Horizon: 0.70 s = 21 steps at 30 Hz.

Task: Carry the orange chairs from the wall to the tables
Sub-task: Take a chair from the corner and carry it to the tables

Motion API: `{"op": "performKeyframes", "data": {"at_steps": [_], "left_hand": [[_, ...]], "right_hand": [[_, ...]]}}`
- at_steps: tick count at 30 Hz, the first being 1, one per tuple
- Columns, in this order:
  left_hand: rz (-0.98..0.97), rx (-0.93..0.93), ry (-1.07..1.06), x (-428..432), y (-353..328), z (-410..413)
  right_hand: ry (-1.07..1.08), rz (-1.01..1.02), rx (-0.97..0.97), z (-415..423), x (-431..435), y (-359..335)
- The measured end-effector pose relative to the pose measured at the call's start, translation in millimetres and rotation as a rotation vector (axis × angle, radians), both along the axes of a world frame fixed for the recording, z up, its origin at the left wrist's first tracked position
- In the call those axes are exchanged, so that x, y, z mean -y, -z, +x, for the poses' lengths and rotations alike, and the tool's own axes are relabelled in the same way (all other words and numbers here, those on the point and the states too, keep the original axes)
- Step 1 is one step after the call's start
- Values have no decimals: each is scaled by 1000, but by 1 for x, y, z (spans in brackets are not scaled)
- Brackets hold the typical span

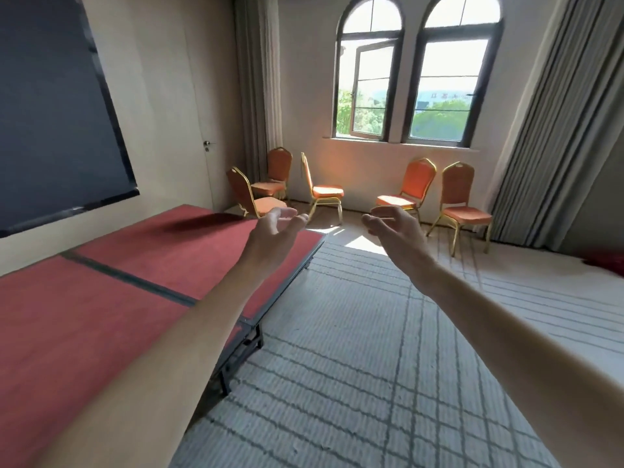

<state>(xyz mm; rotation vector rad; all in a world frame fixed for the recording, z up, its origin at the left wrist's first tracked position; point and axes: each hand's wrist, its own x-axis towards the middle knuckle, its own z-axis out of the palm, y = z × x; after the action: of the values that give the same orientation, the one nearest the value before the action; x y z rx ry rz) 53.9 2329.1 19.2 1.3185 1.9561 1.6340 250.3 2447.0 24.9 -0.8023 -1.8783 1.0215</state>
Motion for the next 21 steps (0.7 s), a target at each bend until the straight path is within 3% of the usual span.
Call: {"op": "performKeyframes", "data": {"at_steps": [6,13,21], "left_hand": [[-43,16,68,-158,17,-86],[-53,7,85,-378,43,-187],[-87,-46,0,-575,21,-288]], "right_hand": [[62,-26,34,-80,-134,15],[52,-77,2,-177,-359,50],[-10,-85,28,-285,-569,33]]}}
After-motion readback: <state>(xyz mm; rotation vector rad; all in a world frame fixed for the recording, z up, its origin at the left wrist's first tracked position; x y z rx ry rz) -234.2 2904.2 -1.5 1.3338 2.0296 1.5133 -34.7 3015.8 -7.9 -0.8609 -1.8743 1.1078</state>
